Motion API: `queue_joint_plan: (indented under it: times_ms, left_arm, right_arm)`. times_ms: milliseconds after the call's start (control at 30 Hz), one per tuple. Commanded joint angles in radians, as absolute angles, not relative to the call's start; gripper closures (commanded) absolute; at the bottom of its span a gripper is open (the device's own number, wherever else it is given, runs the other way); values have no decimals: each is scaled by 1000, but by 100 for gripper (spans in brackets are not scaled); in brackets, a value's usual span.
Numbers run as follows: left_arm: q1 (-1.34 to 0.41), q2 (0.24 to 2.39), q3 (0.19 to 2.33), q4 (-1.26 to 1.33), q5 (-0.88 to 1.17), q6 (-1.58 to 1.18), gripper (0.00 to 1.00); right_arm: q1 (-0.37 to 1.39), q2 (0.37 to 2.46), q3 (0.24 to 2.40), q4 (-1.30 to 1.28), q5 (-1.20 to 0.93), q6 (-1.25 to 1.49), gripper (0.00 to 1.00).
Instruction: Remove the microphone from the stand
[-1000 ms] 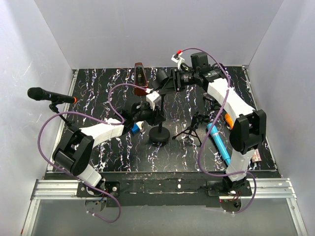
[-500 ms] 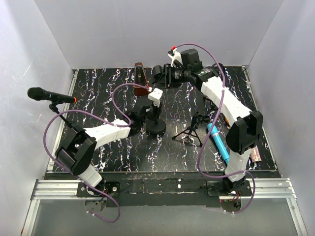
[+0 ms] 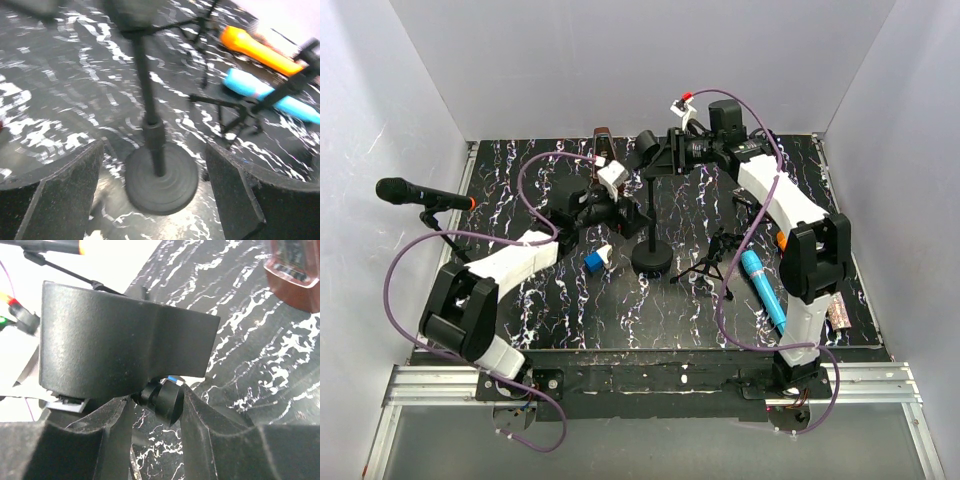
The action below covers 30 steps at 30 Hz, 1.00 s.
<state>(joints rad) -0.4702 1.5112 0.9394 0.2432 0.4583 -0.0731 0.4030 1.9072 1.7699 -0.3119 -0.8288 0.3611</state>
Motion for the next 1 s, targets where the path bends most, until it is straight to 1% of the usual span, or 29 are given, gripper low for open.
queue_joint_plan:
  times_ms: [0, 133, 200, 267, 300, 367, 400, 433, 500, 533, 567, 600, 633, 667, 733, 800, 867, 933, 967]
  left_arm:
    - [-488, 1600, 968, 319, 790, -61, 21]
    - [-505, 1675, 1009, 359, 752, -42, 30]
    - [-506, 1700, 1022, 370, 713, -23, 36]
    - [-506, 1720, 1029, 377, 675, -15, 48]
    - [-506, 1727, 1032, 377, 666, -9, 57]
    - [-506, 1729, 1042, 368, 652, -14, 75]
    - [-506, 1726, 1049, 354, 635, -17, 94]
    - [-506, 1717, 1057, 330, 590, -29, 100]
    - [-521, 1677, 1058, 301, 359, -58, 100]
    - [-567, 1649, 1072, 254, 89, -28, 100]
    - [-631, 1628, 1081, 227, -265, -5, 100]
    - [-702, 1640, 1089, 253, -480, 62, 100]
    - [-734, 1655, 1107, 249, -553, 102, 100]
    - [-742, 1661, 1130, 194, -525, 91, 100]
    - [-741, 1660, 1134, 144, -447, 40, 100]
    - [-738, 1660, 1137, 103, -350, 8, 100]
    - [-721, 1648, 1128, 74, -254, -23, 76]
    - [-669, 1619, 1111, 58, -73, -49, 46]
    - [-625, 1611, 1100, 61, 89, -63, 39]
  right_arm:
    - [417, 1954, 1781, -170, -1114, 428, 99]
    - [419, 1971, 1805, -161, -1117, 440, 99]
    - [419, 1968, 1799, -161, -1115, 443, 99]
    - [417, 1959, 1787, -156, -1118, 451, 99]
    - [419, 1956, 1781, -156, -1115, 456, 99]
    - [417, 1953, 1773, -166, -1095, 459, 99]
    - [417, 1950, 1775, -181, -1063, 471, 99]
    - [419, 1944, 1784, -214, -1025, 474, 99]
    - [425, 1928, 1801, -302, -857, 503, 99]
    - [434, 1915, 1818, -374, -739, 529, 99]
    - [446, 1904, 1839, -447, -589, 567, 99]
    - [463, 1893, 1862, -524, -460, 621, 99]
    - [480, 1887, 1884, -569, -358, 639, 99]
    - [498, 1884, 1899, -599, -297, 652, 99]
    - [528, 1885, 1919, -629, -246, 661, 99]
    - [531, 1893, 1919, -612, -265, 643, 99]
    - [514, 1899, 1902, -594, -288, 615, 99]
    - [482, 1901, 1870, -540, -365, 576, 99]
    - [466, 1901, 1847, -500, -409, 557, 99]
